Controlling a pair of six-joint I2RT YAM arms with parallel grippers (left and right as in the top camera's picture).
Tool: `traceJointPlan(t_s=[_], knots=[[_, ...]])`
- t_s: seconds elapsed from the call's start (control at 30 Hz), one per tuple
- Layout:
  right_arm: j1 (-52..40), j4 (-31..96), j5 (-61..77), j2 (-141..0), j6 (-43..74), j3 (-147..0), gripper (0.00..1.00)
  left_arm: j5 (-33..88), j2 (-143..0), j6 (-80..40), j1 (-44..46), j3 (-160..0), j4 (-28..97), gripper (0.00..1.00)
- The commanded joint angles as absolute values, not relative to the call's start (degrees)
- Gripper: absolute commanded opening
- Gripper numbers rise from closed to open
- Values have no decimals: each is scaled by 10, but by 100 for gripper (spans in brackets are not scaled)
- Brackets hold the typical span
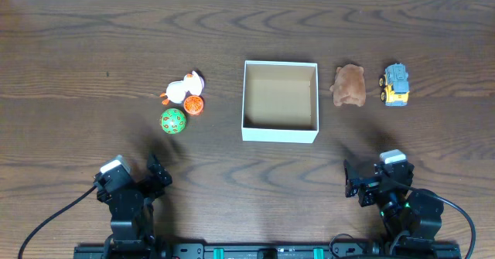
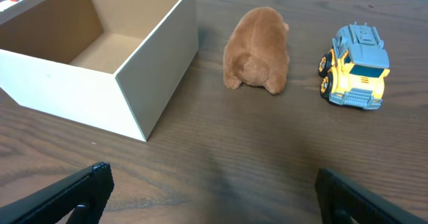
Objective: Pack container
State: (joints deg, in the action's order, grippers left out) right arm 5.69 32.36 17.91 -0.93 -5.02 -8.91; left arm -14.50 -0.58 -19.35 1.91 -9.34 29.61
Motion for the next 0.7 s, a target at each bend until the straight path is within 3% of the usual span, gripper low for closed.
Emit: traceJointPlan(t_s=[0.0, 0.2, 0.3, 0.4, 0.67], knots=[[52, 325, 173, -4, -48, -88, 99, -144, -2, -196, 17, -84, 293, 98], [52, 324, 185, -4, -4, -88, 99, -137, -2, -196, 17, -84, 297, 98], [52, 302, 210, -4, 70, -88, 99, -98, -3, -196, 17, -85, 296, 98], [52, 274, 250, -5, 73, -92, 99, -50, -16, -196, 17, -97, 301, 98], [52, 287, 238, -135, 68, -215, 99, -8, -195, -196, 17, -226, 328, 98]])
